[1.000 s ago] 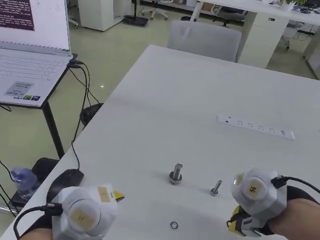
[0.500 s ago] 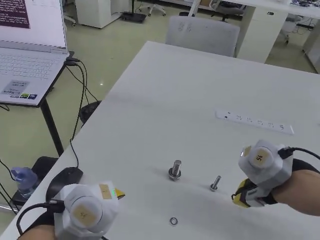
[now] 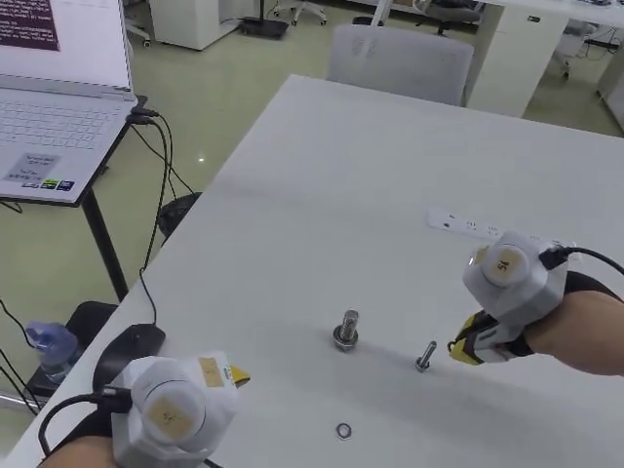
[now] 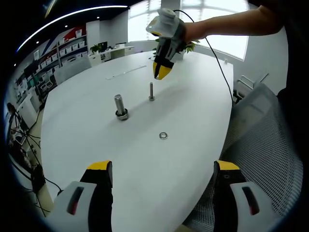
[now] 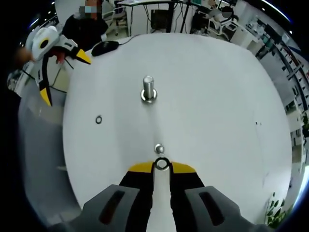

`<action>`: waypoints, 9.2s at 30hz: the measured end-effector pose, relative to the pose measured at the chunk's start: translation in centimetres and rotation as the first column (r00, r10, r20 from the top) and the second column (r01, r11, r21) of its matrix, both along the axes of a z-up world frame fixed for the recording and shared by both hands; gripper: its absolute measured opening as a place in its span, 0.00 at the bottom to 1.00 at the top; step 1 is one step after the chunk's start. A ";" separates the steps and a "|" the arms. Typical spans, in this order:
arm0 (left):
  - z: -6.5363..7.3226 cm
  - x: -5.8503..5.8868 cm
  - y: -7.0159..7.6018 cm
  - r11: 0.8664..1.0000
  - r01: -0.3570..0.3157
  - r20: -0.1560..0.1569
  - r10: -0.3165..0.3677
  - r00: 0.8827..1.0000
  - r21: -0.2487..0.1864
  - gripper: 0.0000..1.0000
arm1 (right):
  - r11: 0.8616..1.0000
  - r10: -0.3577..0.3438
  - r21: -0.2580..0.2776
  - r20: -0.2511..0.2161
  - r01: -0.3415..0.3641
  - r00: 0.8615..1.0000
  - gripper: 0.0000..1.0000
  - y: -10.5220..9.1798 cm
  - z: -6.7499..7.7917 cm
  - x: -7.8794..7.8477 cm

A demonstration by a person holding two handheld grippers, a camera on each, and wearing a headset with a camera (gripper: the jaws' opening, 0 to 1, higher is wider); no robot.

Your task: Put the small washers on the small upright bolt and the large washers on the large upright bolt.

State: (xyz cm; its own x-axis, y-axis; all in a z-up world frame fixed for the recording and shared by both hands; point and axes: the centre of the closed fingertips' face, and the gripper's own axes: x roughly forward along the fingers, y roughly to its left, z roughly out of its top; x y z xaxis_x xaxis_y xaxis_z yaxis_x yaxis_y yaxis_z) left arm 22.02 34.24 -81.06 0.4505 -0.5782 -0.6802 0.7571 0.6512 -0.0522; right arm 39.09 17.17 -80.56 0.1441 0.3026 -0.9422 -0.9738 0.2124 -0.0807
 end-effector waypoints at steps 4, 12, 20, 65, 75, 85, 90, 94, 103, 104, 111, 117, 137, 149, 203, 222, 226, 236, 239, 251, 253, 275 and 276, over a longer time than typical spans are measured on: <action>-0.1 0.0 0.1 1.000 -0.002 -0.001 0.002 1.000 -0.001 0.86 | 1.000 0.009 0.009 -0.004 -0.009 1.000 0.12 0.9 0.1 0.1; -0.4 -0.3 0.4 1.000 -0.001 -0.006 0.001 1.000 0.011 0.86 | 1.000 0.026 -0.002 -0.017 -0.026 1.000 0.12 1.8 -0.7 0.1; -0.3 0.2 0.4 1.000 -0.001 -0.004 0.001 1.000 0.003 0.85 | 0.999 0.034 -0.019 -0.027 -0.035 0.999 0.12 1.7 -1.3 0.0; -0.9 -0.6 1.0 1.000 -0.020 -0.023 0.020 1.000 0.002 0.82 | 0.989 0.095 -0.107 -0.055 -0.100 0.994 0.13 1.6 -6.1 0.0; -1.1 -0.9 1.0 1.000 -0.015 -0.036 0.015 0.999 0.005 0.80 | 0.989 0.094 -0.108 -0.059 -0.100 0.994 0.13 1.7 -6.3 0.0; -1.0 -0.7 0.8 1.000 -0.008 -0.037 0.008 0.999 -0.002 0.79 | 0.990 0.087 -0.107 -0.068 -0.094 0.994 0.13 1.6 -6.3 0.0; -1.0 -0.7 0.7 1.000 -0.006 -0.035 0.006 0.999 -0.006 0.79 | 0.991 0.084 -0.102 -0.070 -0.091 0.994 0.18 1.7 -6.2 0.1; -0.9 -0.6 0.8 1.000 -0.009 -0.031 0.009 0.999 -0.007 0.79 | 0.991 0.087 -0.099 -0.070 -0.094 0.994 0.19 1.7 -6.2 0.1; -0.4 -0.1 0.8 1.000 -0.022 -0.019 0.022 1.000 -0.022 0.80 | 0.992 0.095 -0.079 -0.046 -0.098 0.994 0.30 2.0 -5.1 0.7; -0.4 -0.1 0.7 1.000 -0.022 -0.018 0.021 1.000 -0.023 0.80 | 0.992 0.096 -0.076 -0.047 -0.099 0.994 0.31 2.1 -5.0 0.7; -0.1 -0.1 0.4 1.000 -0.009 -0.008 0.009 1.000 -0.024 0.80 | 0.989 0.132 -0.055 -0.048 -0.134 0.990 0.33 2.9 -4.4 0.3; -0.1 -0.2 0.4 1.000 -0.002 -0.003 0.002 1.000 -0.015 0.80 | 0.987 0.152 -0.036 -0.041 -0.154 0.988 0.33 3.9 -3.7 -0.2; 0.2 -0.1 0.2 1.000 -0.001 0.014 0.001 1.000 -0.016 0.81 | 0.965 0.263 0.007 -0.028 -0.263 0.964 0.32 7.9 -2.0 -4.7; 0.5 -0.2 0.1 1.000 0.001 0.022 0.000 1.000 -0.018 0.81 | 0.928 0.372 -0.009 -0.015 -0.372 0.928 0.31 9.2 -2.1 -8.2; -0.4 -0.4 0.6 1.000 -0.005 -0.001 0.005 1.000 -0.023 0.74 | 0.873 0.483 -0.043 -0.054 -0.486 0.874 0.15 10.7 -7.5 -12.2; 0.0 -0.1 0.6 1.000 0.002 0.005 -0.002 1.000 -0.015 0.73 | 0.925 0.376 -0.038 -0.066 -0.379 0.924 0.12 10.4 -7.3 -11.6; 0.0 -0.1 0.6 1.000 0.003 0.007 -0.003 1.000 -0.010 0.73 | 0.933 0.355 -0.038 -0.064 -0.357 0.933 0.12 9.7 -6.7 -11.1; 0.2 0.2 0.2 1.000 0.008 0.013 -0.008 1.000 -0.017 0.74 | 0.959 0.276 -0.057 -0.059 -0.279 0.959 0.12 5.4 -5.1 -9.4; 0.3 0.2 0.1 1.000 0.016 0.013 -0.016 1.000 -0.013 0.74 | 0.969 0.237 -0.055 -0.054 -0.240 0.970 0.12 4.0 -4.6 -8.7; 0.6 0.5 -0.5 0.999 0.035 0.015 -0.035 0.999 -0.011 0.74 | 0.991 0.118 -0.063 -0.040 -0.120 0.992 0.12 -0.4 -3.3 -6.4; 0.6 0.5 -0.5 0.999 0.036 0.014 -0.036 0.999 -0.009 0.74 | 0.993 0.104 -0.056 -0.040 -0.106 0.994 0.12 -0.5 -3.0 -6.2; 0.2 0.0 -0.8 0.999 0.039 -0.005 -0.039 0.999 0.010 0.73 | 0.999 0.054 -0.004 0.012 -0.054 0.998 0.12 0.8 0.1 -1.0; 0.2 0.0 -0.8 0.999 0.037 -0.006 -0.037 0.999 0.008 0.73 | 0.999 0.054 -0.003 0.012 -0.054 0.998 0.12 0.9 0.1 -0.9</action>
State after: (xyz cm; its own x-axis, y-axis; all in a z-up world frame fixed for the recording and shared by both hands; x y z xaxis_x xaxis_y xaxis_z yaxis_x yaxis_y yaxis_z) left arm 22.01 33.47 -80.88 0.4251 -0.5886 -0.6876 0.7802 0.6234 -0.0513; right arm 38.23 18.12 -80.50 0.1391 0.3078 -0.9412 -0.9828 0.1594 -0.0931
